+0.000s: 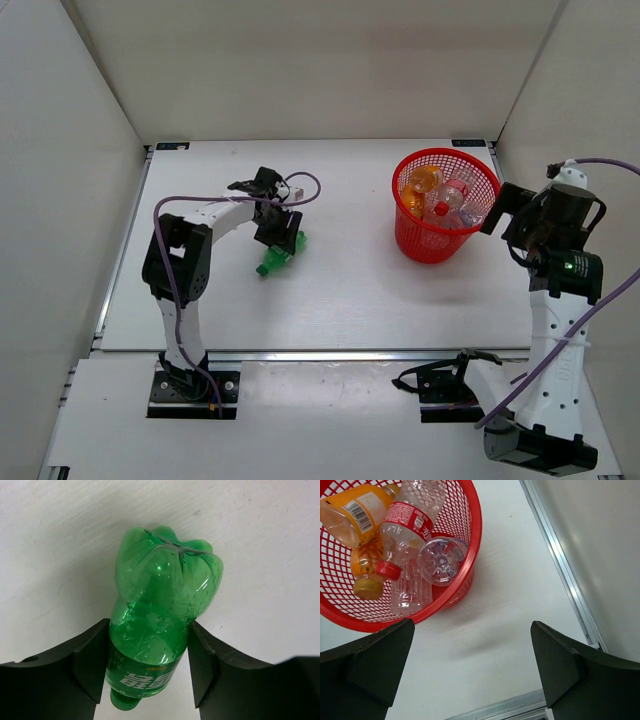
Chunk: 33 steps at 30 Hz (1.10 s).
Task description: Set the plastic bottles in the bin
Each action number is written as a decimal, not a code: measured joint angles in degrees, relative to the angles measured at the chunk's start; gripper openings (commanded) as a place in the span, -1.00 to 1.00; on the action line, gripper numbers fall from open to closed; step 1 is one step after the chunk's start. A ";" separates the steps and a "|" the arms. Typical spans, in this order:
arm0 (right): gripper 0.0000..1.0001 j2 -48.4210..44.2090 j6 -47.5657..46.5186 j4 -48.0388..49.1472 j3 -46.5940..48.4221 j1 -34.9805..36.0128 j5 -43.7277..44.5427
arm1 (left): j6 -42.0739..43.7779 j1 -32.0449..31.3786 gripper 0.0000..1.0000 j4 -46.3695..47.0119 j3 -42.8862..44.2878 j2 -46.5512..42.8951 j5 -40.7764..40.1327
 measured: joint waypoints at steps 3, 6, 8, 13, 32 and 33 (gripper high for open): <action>0.98 -1.79 -0.02 -1.44 0.00 0.02 1.25 | -2.67 1.09 -0.33 1.46 -2.73 -1.99 1.49; 0.98 -3.41 0.00 -3.13 0.00 0.57 2.32 | -6.51 1.95 -0.41 2.54 -4.98 -6.47 2.27; 0.98 -4.22 0.09 -4.07 0.00 1.33 3.39 | -9.46 2.01 -0.45 4.04 -5.11 -10.71 3.28; 0.99 -6.43 1.55 -6.23 0.00 3.45 10.80 | -17.88 -1.77 -0.36 11.52 -0.44 -20.04 4.17; 0.98 -14.45 6.03 -8.39 -0.31 6.67 29.97 | -44.52 -25.14 -0.32 36.04 60.28 25.59 5.90; 0.99 -14.45 6.08 -8.39 -0.31 7.50 30.38 | -44.96 -25.40 -0.29 36.15 59.89 26.29 5.55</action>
